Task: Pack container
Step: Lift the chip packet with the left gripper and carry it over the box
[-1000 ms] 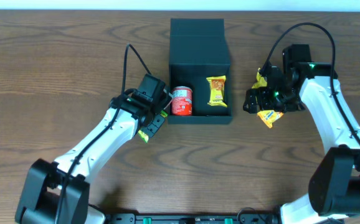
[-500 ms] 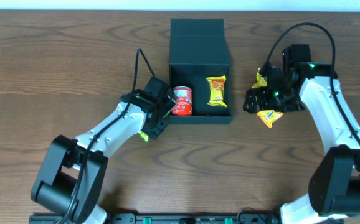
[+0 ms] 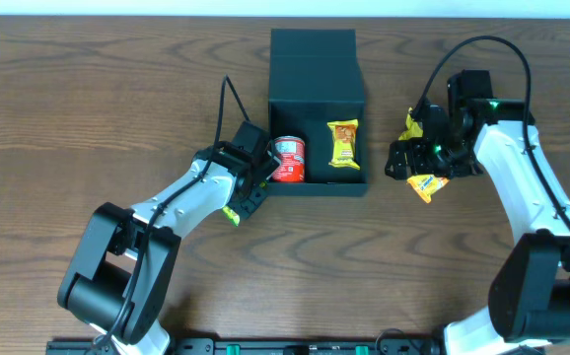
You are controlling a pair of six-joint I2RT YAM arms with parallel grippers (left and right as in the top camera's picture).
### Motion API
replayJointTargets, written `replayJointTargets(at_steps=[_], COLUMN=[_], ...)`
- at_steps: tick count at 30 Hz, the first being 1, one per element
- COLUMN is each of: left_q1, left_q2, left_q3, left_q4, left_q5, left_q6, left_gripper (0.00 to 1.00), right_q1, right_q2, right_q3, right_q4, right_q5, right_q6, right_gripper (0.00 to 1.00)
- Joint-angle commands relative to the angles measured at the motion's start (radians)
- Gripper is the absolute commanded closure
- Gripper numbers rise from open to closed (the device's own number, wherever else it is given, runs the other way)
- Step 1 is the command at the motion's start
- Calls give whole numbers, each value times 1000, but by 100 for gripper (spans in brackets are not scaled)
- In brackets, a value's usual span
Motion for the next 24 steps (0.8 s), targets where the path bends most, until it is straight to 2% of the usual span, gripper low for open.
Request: replayJointTargets(at_steps=[1,8,16,24], left_q1=[6,55,60,60], left_q2=[28,28,11,-81], left_q3=[14,14,23,98], left_q4=[-4,-5,-29,-99], left_q5=[-26,-33,-32,-33], left_q6=[21,19,13,-2], left_gripper=[69,80,81,81], right_q1=[-5,-5,-5,-5], right_q2=[-18,-18,-18,-18], right_q3=[-2,-2,-2,-2], right_q4=[-1,-3,-1,0], right_q5=[-1,-1,0,-1], right_q6=[-3,-3,-3,-3], right_gripper=[1,1,1,1])
